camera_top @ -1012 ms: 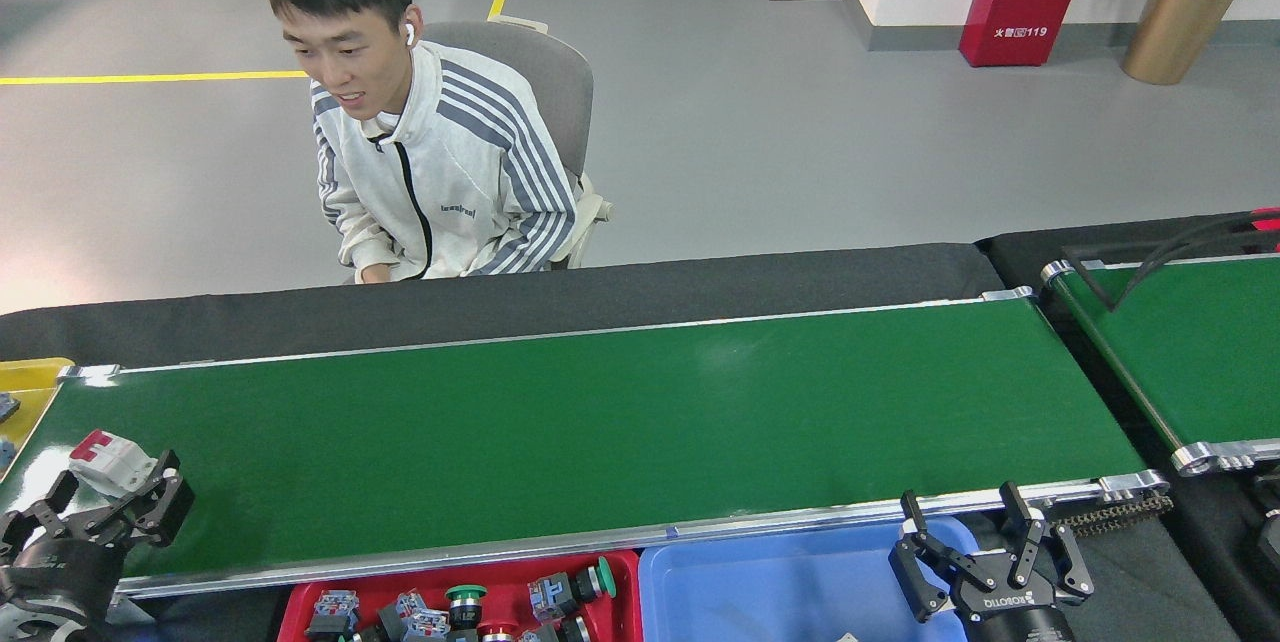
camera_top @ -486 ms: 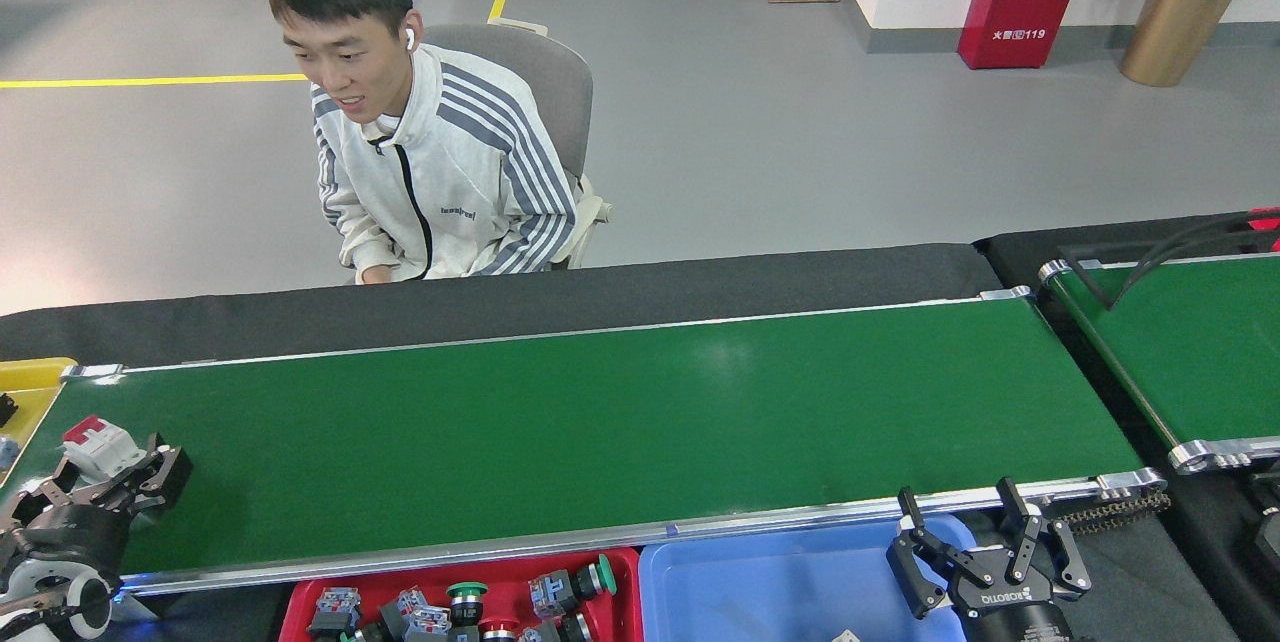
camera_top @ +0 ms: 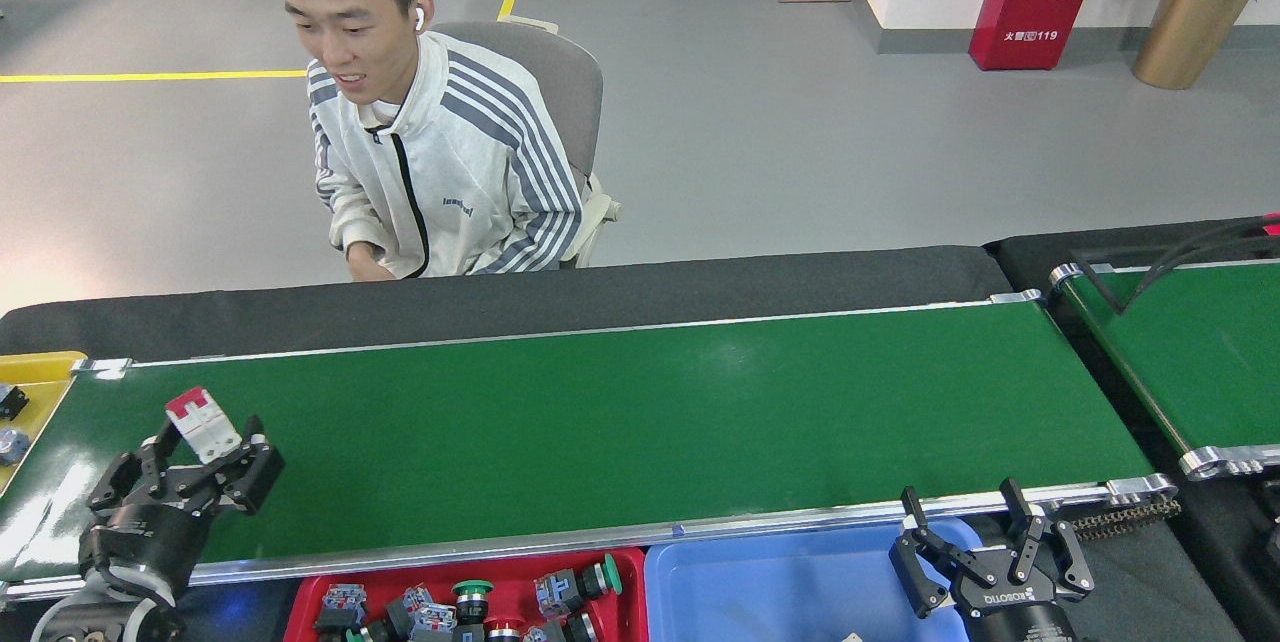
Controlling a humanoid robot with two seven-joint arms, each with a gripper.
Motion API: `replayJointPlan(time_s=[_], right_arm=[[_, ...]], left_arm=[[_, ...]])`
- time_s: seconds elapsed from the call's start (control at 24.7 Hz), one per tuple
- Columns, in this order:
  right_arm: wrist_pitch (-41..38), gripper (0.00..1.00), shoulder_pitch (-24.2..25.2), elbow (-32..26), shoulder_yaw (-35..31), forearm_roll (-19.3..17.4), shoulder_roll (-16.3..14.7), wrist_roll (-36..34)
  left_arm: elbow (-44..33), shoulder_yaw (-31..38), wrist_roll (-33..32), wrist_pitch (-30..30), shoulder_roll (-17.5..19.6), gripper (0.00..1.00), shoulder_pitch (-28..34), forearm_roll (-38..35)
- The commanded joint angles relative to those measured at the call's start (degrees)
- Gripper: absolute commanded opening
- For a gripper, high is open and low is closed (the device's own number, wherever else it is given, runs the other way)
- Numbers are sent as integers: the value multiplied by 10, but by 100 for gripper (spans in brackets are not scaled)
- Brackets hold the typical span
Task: Pick switch part from conveyor to tray
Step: 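Grasp the white circuit breaker at the belt end with the left gripper, then carry the white breaker over and release it into the blue tray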
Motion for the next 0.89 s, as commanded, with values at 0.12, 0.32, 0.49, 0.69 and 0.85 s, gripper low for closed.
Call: replayJointPlan(time_s=[0.12, 0.32, 0.49, 0.69, 0.85], right_arm=[[1, 100, -6, -5, -3, -1, -1, -3], [0, 100, -6, -5, -28, -1, -3, -3], [0, 100, -10, -6, -31, -2, -3, -3], [1, 100, -9, -6, -31, -2, -5, -3], [1, 100, -9, -6, -31, -2, -5, -2]], left_arm=[[-114, -88, -3, -35, -53, 7, 45, -3], [-146, -216, -20, -29, -125, 7, 46, -51], [-145, -311, -21, 4, -188, 11, 44, -145], [-144, -409, -18, 97, -193, 99, 51, -183], [-143, -404, -17, 107, -192, 100, 57, -181]])
